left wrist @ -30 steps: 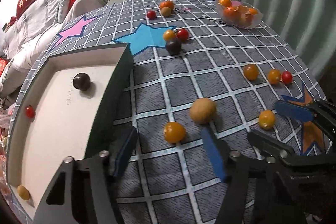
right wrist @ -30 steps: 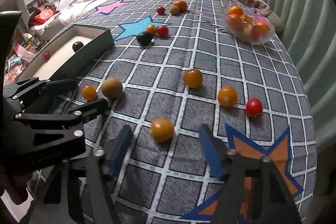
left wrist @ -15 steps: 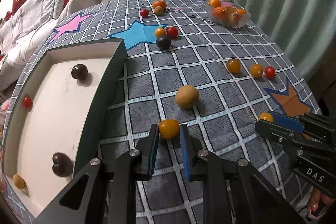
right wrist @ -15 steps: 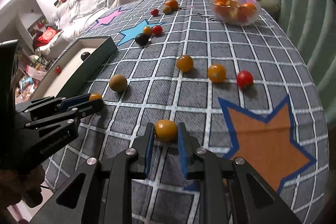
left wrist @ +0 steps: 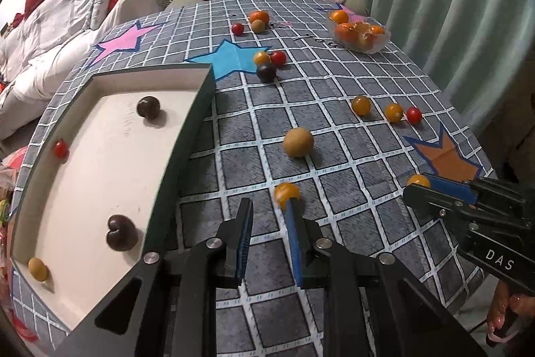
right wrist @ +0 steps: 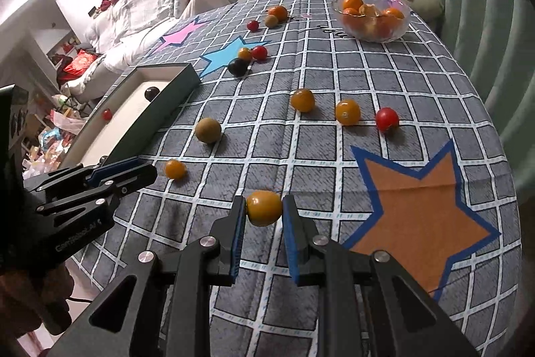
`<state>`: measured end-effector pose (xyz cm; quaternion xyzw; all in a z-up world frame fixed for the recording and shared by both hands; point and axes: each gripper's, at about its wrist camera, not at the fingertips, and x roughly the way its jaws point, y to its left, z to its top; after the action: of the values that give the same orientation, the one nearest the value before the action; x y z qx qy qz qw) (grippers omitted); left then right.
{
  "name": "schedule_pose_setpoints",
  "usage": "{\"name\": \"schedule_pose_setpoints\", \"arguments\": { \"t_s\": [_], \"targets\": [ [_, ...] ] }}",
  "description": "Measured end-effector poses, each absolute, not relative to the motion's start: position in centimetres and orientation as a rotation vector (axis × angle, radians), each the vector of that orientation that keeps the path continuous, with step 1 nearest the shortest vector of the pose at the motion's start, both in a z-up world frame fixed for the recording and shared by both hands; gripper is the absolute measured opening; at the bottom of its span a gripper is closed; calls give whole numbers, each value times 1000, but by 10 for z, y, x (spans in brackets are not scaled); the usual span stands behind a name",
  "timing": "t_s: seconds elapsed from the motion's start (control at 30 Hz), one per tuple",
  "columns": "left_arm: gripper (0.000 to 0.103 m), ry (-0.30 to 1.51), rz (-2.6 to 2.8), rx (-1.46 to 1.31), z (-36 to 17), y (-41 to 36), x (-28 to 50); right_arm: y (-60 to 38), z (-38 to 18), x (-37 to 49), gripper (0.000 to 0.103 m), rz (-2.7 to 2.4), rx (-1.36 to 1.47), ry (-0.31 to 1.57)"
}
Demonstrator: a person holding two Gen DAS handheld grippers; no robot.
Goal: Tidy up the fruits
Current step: 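Grasp a yellow tomato with right gripper while left gripper grasps an orange tomato, then carry both held tomatoes toward the white tray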
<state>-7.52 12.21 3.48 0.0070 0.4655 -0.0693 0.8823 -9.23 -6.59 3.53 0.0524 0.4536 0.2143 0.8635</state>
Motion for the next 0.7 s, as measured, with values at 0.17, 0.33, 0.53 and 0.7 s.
{"name": "schedule_pose_setpoints", "arguments": {
  "t_s": [0.17, 0.33, 0.53, 0.7],
  "targets": [
    [22, 957, -147, 2, 39, 129, -81, -62, 39, -95, 24, 447, 101, 947],
    [23, 983, -168, 38, 28, 119, -75, -62, 40, -98, 24, 438, 102, 952],
    [23, 1001, -147, 57, 9, 110, -64, -68, 37, -100, 24, 432, 116, 956],
    [23, 979, -159, 71, 16, 104, -63, -72, 33, -98, 24, 430, 132, 960]
  ]
}}
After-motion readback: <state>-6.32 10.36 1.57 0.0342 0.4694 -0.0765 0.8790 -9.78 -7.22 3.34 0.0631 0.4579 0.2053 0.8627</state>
